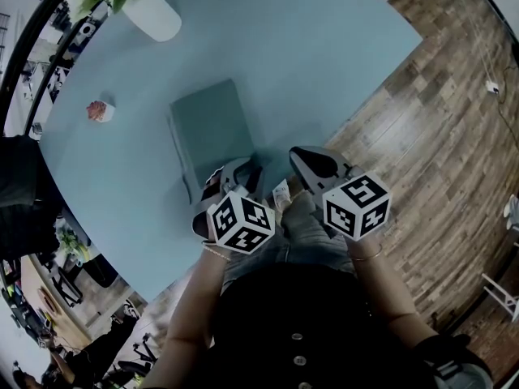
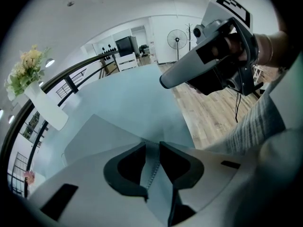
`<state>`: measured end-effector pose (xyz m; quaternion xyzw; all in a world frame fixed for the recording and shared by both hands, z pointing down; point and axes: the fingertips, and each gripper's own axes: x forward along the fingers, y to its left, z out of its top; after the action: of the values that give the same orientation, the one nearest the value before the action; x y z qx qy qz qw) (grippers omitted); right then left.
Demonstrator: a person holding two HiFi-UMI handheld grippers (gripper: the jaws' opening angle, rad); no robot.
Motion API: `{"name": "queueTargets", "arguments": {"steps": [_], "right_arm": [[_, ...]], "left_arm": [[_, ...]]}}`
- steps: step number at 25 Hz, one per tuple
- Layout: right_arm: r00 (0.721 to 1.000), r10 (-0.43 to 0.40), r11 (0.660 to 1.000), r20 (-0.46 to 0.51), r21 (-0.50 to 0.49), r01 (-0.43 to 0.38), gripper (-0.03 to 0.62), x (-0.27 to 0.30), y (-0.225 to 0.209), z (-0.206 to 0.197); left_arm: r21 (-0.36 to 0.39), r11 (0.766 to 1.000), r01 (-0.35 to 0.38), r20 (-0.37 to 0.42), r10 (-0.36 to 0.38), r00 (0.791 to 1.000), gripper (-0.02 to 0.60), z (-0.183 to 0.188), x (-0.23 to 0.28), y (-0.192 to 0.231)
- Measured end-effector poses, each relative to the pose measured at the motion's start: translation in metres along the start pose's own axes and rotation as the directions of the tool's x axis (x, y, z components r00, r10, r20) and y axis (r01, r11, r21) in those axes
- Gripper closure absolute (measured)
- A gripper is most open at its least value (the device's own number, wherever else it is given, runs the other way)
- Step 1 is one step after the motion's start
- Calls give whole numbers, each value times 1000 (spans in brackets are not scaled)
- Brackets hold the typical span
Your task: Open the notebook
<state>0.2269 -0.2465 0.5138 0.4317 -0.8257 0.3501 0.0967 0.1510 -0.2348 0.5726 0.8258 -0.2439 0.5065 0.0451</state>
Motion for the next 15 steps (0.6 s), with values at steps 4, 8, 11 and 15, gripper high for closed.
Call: {"name": "queueTargets", "arguments": {"steps": [4,8,11,15], "right_arm": [[1000,6,1000,1,0,-6,589,-2,2,1],[1000,2,1000,0,-1,-2,591,-1,5,0],[1000,-1,1000,3,-1,1,590,2,10,0],[1000,-14,1000,8,0,14,591,3,15,2]], "left_arm": [[-85,993,81,20,-79,997,497,2,-4,2],[-100,992,75,45,-70,996,531,6,-11,3],[-115,991,69,64,-62,996,538,6,-17,6],[-134,988,75,106,-61,992,545,11,-32,11]]}}
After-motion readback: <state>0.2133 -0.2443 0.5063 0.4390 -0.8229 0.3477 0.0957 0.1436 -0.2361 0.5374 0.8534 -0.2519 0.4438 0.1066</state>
